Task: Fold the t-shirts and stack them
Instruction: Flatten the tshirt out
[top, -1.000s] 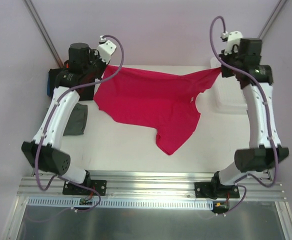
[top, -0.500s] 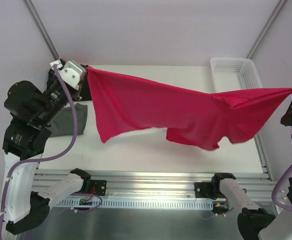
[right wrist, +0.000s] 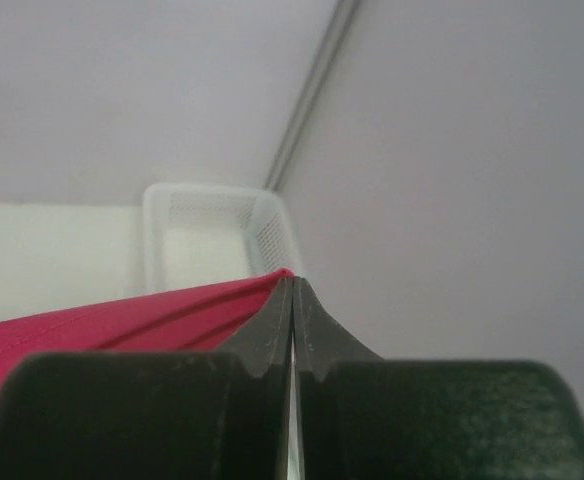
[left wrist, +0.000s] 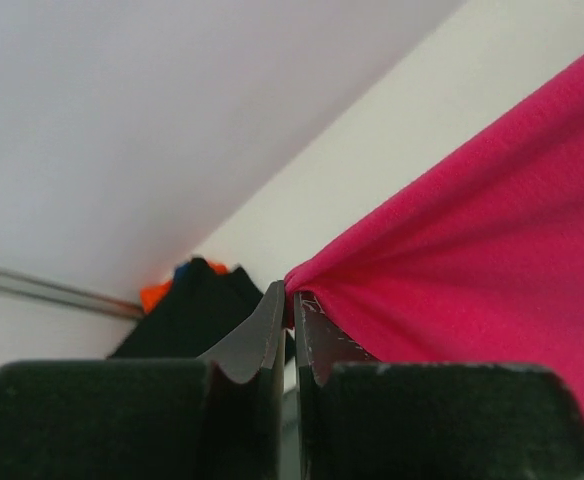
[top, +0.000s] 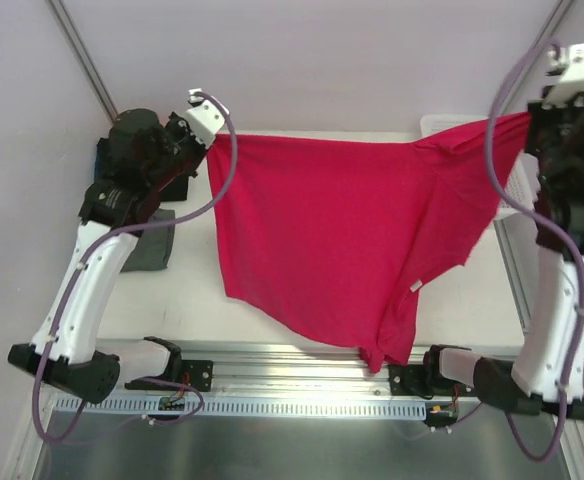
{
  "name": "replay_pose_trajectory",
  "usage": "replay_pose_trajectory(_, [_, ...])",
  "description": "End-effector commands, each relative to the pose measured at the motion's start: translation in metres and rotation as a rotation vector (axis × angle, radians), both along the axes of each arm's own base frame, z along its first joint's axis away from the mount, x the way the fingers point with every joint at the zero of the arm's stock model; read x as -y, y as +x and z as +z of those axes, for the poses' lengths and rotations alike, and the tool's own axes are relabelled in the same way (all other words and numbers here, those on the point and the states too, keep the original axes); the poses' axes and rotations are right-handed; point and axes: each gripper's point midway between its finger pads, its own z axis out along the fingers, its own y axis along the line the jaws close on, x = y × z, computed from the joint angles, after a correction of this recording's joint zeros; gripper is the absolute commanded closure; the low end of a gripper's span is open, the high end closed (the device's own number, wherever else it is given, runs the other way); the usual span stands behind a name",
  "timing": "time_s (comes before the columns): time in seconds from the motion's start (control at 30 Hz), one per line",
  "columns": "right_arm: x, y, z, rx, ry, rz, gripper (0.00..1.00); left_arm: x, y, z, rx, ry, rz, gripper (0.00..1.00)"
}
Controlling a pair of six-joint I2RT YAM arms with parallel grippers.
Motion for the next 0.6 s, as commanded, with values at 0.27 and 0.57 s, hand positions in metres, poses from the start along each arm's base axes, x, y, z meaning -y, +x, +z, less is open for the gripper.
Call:
replay_pose_trajectory(0.27, [-0.086,0.160,-0.316,-0.874,0.347,0.320,1.00,-0.031,0.128,-0.216,-0.501,0.104,0.176,1.00])
replay_pose_trajectory(0.57, [-0.104,0.251,-0.337,-0.845,0.243,0.289,1.00,-0.030,0.185,-0.248,-0.537,0.114,0.179,1.00])
